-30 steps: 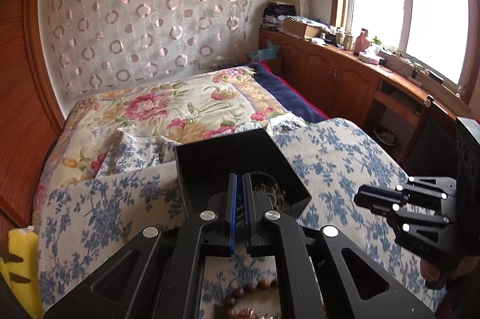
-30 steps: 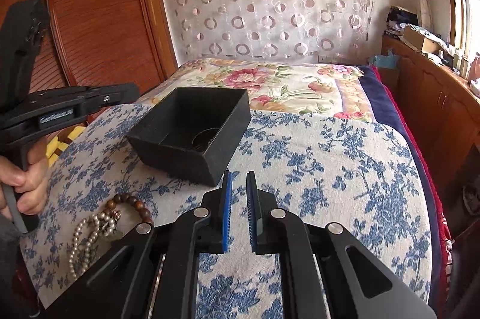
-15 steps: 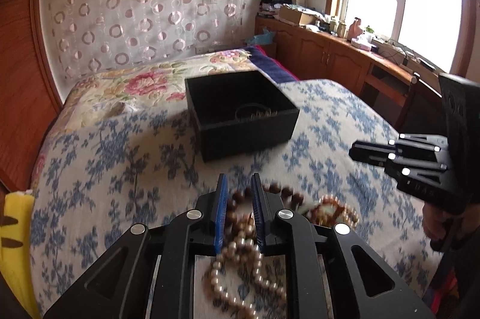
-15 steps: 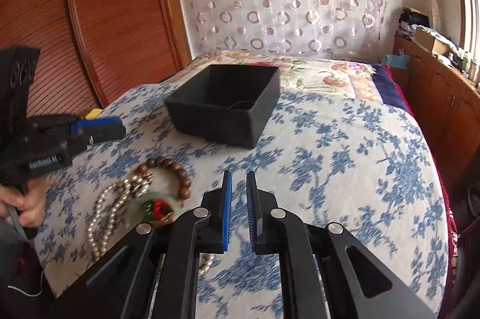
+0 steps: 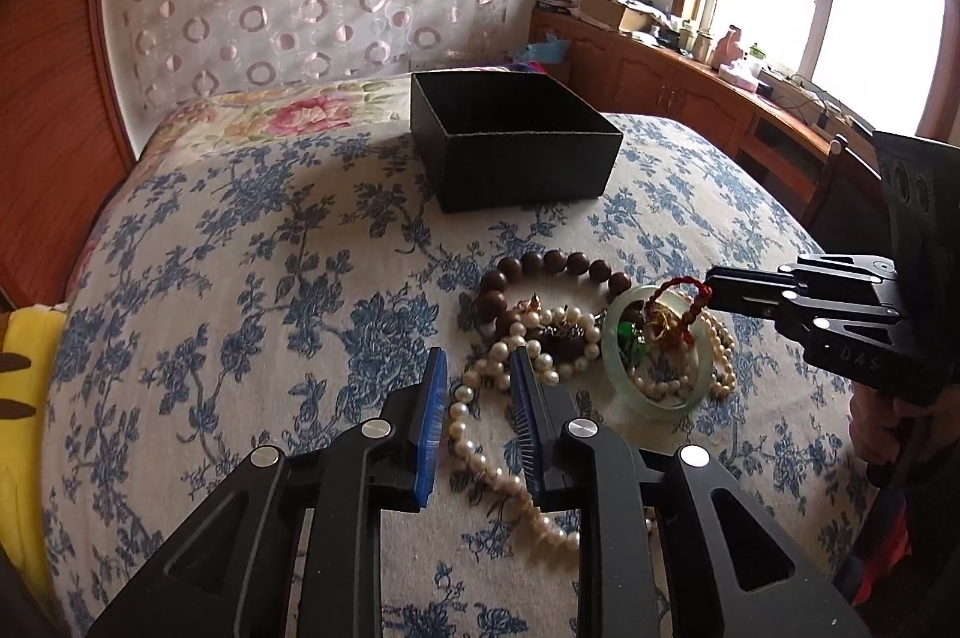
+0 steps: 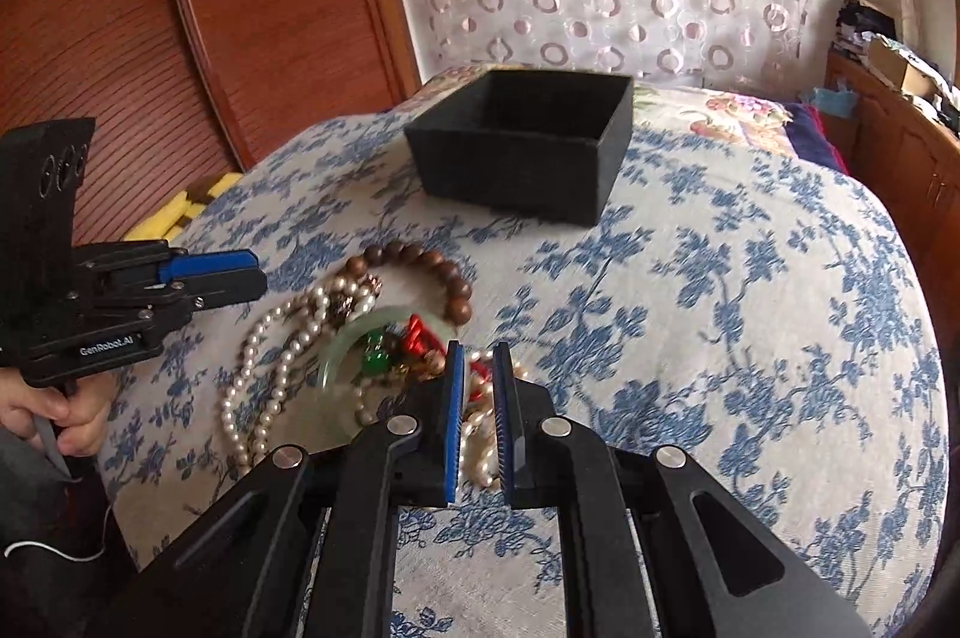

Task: Organize jewelry
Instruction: 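Return to the pile and grasp the pale green jade bangle with the right tool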

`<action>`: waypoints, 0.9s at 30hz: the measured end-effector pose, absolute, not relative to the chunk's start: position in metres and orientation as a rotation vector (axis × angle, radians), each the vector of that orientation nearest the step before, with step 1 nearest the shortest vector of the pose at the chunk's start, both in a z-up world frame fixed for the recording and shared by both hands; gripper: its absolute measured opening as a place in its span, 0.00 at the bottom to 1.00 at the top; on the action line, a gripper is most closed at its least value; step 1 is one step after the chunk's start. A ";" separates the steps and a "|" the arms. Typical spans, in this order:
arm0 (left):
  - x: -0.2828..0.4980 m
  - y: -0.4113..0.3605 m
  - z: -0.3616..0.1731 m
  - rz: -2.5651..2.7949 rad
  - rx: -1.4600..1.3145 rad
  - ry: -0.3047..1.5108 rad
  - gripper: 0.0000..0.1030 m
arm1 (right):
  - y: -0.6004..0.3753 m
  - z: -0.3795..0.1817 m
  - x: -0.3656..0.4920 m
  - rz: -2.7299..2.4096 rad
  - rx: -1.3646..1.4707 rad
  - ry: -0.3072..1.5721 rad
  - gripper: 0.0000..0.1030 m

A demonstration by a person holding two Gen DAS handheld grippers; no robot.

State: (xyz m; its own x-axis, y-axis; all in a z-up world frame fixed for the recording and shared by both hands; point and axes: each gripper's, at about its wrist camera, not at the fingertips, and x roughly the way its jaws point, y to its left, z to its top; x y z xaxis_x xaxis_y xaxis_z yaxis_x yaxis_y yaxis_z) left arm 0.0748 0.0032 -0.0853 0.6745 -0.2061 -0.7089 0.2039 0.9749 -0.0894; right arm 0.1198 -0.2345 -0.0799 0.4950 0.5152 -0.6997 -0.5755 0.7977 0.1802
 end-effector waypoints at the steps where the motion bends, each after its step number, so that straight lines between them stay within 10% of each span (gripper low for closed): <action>1: 0.074 0.004 -0.086 -0.231 -0.003 0.799 0.20 | -0.233 -0.081 0.120 0.664 -0.087 0.824 0.11; 27: 0.068 -0.009 -0.092 -0.260 -0.001 0.812 0.20 | -0.214 -0.078 0.126 0.669 -0.192 0.801 0.09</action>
